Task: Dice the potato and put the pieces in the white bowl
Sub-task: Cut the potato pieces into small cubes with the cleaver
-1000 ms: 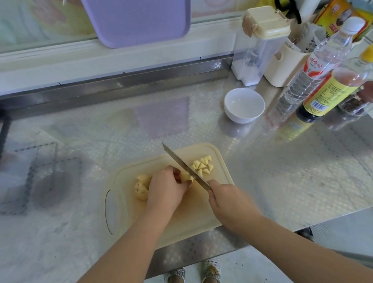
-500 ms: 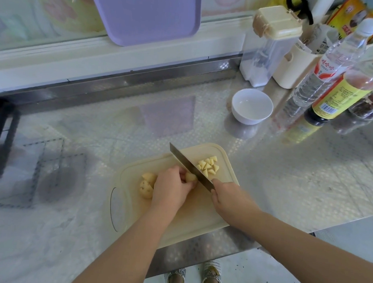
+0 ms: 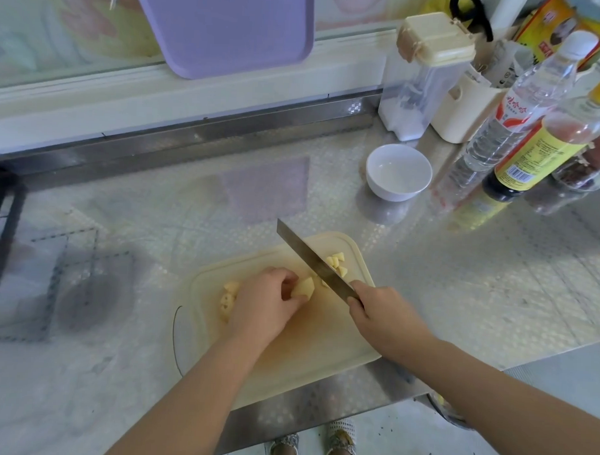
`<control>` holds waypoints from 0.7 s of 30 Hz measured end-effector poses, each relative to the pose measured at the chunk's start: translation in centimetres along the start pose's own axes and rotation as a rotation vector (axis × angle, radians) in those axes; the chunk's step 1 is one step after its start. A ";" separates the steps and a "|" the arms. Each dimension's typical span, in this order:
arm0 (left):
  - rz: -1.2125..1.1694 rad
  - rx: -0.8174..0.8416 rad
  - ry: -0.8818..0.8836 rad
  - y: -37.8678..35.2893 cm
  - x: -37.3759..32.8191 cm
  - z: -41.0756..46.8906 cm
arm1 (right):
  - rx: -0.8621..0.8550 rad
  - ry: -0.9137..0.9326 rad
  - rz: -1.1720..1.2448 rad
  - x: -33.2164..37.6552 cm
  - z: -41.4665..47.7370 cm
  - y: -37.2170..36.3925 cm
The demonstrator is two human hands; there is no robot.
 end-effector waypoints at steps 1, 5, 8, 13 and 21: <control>0.047 -0.033 0.012 0.1 -0.1 -0.3 | 0.000 0.003 -0.008 0.1 -0.1 0.2; 0.266 -0.129 0.018 0.1 -1.3 -1.0 | 0.004 0.035 -0.064 0.7 -0.7 0.7; 0.266 -0.158 0.010 0.3 -1.3 -0.8 | 0.004 0.058 -0.117 1.1 -0.8 0.9; 0.158 -0.156 0.010 0.4 -0.9 -0.4 | 0.011 0.084 -0.171 1.9 -1.0 0.2; 0.123 -0.163 0.004 0.3 -0.8 -0.4 | 0.020 0.062 -0.187 1.9 -0.7 -0.4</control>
Point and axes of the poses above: each hand's wrist, its own z-axis towards the middle knuckle, its own y-axis out of the back of the hand, x = y × z, the point moved 9 cm from there along z, towards the middle knuckle, and after that the axes turned 15 degrees about x, right-handed, at the moved point
